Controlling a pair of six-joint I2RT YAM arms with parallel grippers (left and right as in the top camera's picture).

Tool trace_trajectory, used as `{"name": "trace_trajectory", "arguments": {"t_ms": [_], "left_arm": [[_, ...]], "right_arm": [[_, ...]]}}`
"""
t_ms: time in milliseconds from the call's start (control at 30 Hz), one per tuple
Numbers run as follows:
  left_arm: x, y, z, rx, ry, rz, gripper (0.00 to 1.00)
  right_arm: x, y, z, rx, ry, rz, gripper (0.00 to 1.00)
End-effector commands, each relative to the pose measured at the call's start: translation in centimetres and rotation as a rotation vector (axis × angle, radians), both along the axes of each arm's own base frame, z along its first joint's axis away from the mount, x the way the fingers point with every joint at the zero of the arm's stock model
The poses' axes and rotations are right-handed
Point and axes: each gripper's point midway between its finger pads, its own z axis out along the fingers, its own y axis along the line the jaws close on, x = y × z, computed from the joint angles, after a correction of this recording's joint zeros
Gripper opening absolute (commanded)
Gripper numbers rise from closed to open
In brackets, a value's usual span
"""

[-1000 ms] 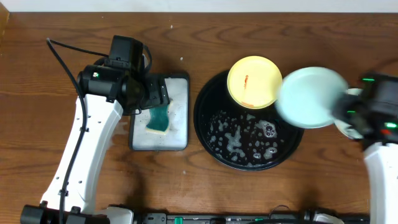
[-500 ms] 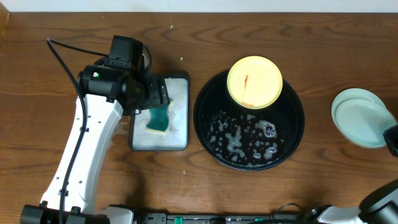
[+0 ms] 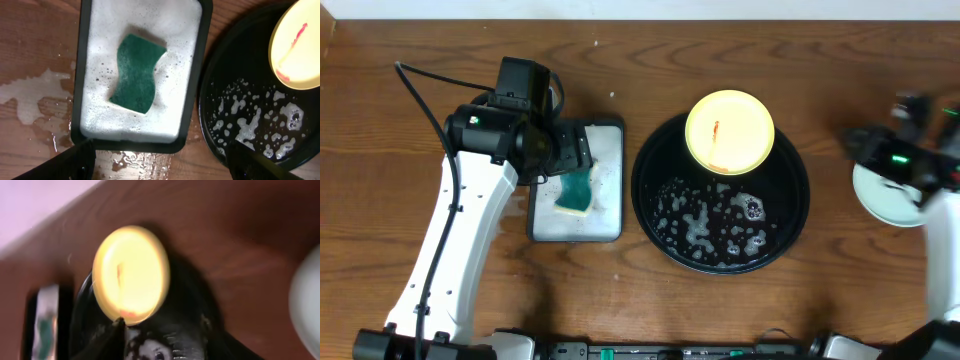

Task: Clean dirty plates on tray and stack at the side
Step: 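Set the pale green plate onto the first plate at right side, then move right gripper to the yellow plate and grip its rim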

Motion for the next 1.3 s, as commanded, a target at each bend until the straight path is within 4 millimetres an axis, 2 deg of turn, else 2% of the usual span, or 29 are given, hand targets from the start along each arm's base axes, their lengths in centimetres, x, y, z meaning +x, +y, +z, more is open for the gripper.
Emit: {"name": "trace_trajectory", "arguments": {"t_ms": [0,100,200,367,533,667,733,800,833,867,967,1100,1267], "left_arm": [[0.0,-0.1,0.2,-0.006,-0.004,-0.009,0.84],[0.0,-0.1,0.2,-0.006,-0.004,-0.009,0.84],[0.0,-0.1,0.2,-0.006,-0.004,-0.008,0.84],[0.0,-0.1,0.2,-0.006,-0.004,-0.009,0.84],[0.0,-0.1,0.2,-0.006,-0.004,-0.009,0.84],[0.0,-0.1,0.2,-0.006,-0.004,-0.009,0.84],[0.0,-0.1,0.2,-0.006,-0.004,-0.009,0.84],[0.0,-0.1,0.2,-0.006,-0.004,-0.009,0.84],[0.0,-0.1,0.2,-0.006,-0.004,-0.009,0.84],[0.0,-0.1,0.2,-0.006,-0.004,-0.009,0.84],[0.0,-0.1,0.2,-0.006,-0.004,-0.009,0.84],[0.0,-0.1,0.2,-0.006,-0.004,-0.009,0.84],[0.0,-0.1,0.2,-0.006,-0.004,-0.009,0.84]], "right_arm": [[1.0,5.0,-2.5,-0.29,0.035,0.177,0.51],[2.6,6.3,-4.8,-0.482,0.067,0.18,0.57],[4.5,7.4,-7.4,-0.593,0.069,0.201,0.57],[6.9,7.7,-11.5,-0.603,0.076,0.192,0.57],[7.8,7.3,-14.1,-0.577,0.102,0.153,0.56],[7.4,8.6,-15.7,-0.487,0.136,0.178,0.42],[7.1,8.7,-16.7,-0.47,0.164,0.171,0.25],[6.7,8.6,-17.6,-0.458,0.194,0.156,0.16],[6.5,8.6,-17.9,-0.452,0.211,0.15,0.08],[6.3,8.6,-18.1,-0.452,0.22,0.151,0.02],[5.8,8.7,-17.6,-0.431,0.238,0.143,0.01],[4.4,8.8,-14.9,-0.42,0.248,0.151,0.01],[0.6,8.4,-11.8,-0.367,0.344,0.076,0.01]]}}
